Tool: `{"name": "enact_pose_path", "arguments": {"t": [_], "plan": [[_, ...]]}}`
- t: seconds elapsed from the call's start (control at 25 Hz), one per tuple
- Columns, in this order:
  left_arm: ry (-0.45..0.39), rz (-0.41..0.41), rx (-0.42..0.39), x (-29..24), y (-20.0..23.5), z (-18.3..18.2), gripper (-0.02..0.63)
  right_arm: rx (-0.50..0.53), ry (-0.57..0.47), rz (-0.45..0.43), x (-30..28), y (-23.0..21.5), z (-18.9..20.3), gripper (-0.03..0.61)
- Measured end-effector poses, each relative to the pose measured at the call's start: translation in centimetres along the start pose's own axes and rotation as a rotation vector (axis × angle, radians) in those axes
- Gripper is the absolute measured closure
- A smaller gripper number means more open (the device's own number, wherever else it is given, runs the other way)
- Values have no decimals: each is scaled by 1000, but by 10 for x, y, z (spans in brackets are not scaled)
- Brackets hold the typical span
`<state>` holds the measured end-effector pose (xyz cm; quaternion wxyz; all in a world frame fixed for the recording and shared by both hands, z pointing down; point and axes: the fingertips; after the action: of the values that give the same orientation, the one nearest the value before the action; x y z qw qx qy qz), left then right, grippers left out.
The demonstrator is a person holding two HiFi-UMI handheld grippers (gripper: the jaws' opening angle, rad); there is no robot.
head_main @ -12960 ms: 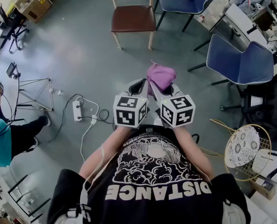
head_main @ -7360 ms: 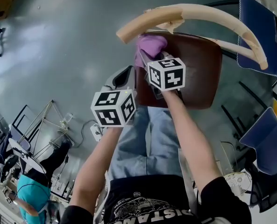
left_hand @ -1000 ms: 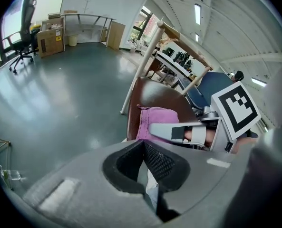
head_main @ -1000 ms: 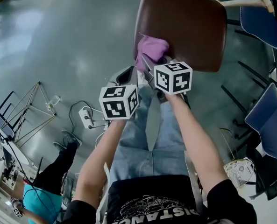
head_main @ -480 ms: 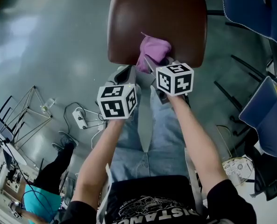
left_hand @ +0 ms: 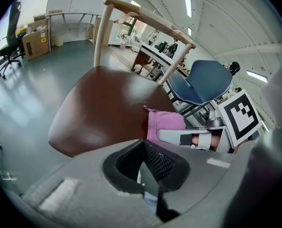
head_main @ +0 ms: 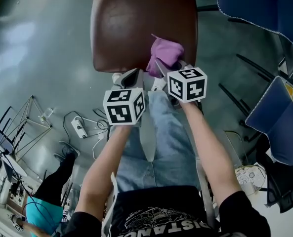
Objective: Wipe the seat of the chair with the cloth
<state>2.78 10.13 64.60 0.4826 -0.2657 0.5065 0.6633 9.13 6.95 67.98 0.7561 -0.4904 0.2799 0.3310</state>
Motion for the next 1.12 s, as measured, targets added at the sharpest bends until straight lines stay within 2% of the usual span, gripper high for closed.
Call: {"name": "enact_pose_path", "arguments": {"t": [0.68,0.84,1.12], "plan": [[19,32,-72,-25,-58,-20,614,-42,-12,67,56,-85,-3,514],[8,45,-97,-11,-67,-35,614,-29,-18,61,65,-77,-13,514],[-34,46,-128,38,-76,-73,614,0,-40,25,87,-20,-39,514]]}}
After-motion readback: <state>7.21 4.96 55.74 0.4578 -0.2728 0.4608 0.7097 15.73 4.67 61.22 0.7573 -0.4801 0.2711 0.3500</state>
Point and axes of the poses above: the fingertips, and each gripper's own axes: x backward along the fingers, y to its left, z out of its underside
